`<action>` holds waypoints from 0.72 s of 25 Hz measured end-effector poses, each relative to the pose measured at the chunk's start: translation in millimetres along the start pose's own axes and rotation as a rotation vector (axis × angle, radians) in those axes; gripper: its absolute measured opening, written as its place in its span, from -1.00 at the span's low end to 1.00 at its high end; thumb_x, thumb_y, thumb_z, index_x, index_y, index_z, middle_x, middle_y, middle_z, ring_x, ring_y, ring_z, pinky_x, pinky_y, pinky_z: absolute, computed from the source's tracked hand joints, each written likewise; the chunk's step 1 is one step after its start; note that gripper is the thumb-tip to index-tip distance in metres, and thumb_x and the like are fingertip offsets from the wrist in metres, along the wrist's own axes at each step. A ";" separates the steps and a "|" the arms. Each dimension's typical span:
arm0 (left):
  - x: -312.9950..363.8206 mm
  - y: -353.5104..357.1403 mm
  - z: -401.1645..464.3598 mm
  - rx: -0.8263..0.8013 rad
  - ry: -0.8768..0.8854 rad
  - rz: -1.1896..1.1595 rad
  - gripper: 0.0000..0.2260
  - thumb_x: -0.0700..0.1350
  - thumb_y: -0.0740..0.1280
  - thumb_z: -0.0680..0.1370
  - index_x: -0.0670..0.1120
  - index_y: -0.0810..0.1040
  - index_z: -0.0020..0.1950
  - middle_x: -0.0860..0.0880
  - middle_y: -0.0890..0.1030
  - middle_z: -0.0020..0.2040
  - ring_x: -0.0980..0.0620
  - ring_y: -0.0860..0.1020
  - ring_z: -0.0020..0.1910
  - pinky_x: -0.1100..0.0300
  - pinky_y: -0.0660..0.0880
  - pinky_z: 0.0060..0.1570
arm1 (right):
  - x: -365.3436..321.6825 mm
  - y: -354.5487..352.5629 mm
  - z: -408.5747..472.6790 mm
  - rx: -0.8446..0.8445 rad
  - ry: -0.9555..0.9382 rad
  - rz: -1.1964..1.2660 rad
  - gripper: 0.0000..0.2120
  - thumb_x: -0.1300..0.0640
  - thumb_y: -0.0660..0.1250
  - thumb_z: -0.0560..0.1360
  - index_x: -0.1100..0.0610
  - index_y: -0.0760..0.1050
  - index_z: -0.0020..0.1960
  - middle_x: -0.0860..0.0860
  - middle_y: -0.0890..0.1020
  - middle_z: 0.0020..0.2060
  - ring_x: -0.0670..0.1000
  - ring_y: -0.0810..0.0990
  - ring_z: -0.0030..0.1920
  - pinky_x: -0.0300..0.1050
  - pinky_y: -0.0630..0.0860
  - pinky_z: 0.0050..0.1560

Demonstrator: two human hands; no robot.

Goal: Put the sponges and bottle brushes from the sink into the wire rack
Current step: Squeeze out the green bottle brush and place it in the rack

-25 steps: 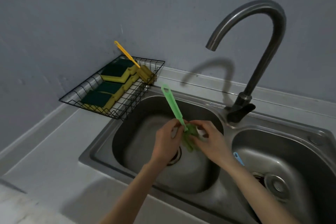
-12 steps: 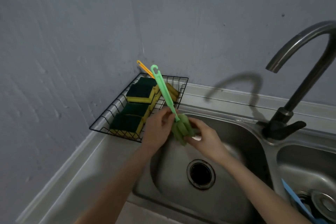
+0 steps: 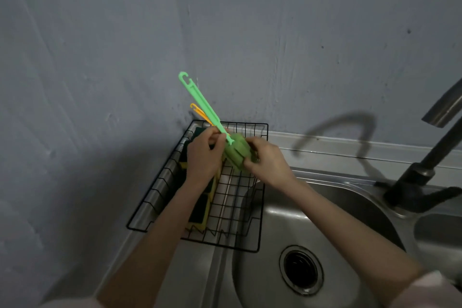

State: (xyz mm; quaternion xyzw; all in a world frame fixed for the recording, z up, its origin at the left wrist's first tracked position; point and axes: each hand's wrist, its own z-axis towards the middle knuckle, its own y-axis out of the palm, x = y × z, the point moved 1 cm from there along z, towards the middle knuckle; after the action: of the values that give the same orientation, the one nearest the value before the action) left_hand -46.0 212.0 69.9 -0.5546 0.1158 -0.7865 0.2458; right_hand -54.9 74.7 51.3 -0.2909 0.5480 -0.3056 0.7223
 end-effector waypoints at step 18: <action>-86.9 97.7 5.5 -0.499 -0.273 0.053 -0.46 -0.21 0.19 0.51 -0.18 0.09 0.47 -0.18 0.19 0.46 -0.13 0.25 0.42 -0.04 0.26 0.40 | 57.6 62.7 59.6 -0.296 0.128 -0.580 -0.63 0.11 0.22 0.48 0.19 0.33 0.26 0.14 0.53 0.21 0.10 0.40 0.32 0.06 -0.10 0.50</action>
State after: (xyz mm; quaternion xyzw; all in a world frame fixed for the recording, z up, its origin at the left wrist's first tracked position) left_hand 7.2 174.0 -43.5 -0.6956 0.2859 -0.6450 0.1357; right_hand 22.8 76.3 -17.6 -0.5169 0.5249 -0.4331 0.5193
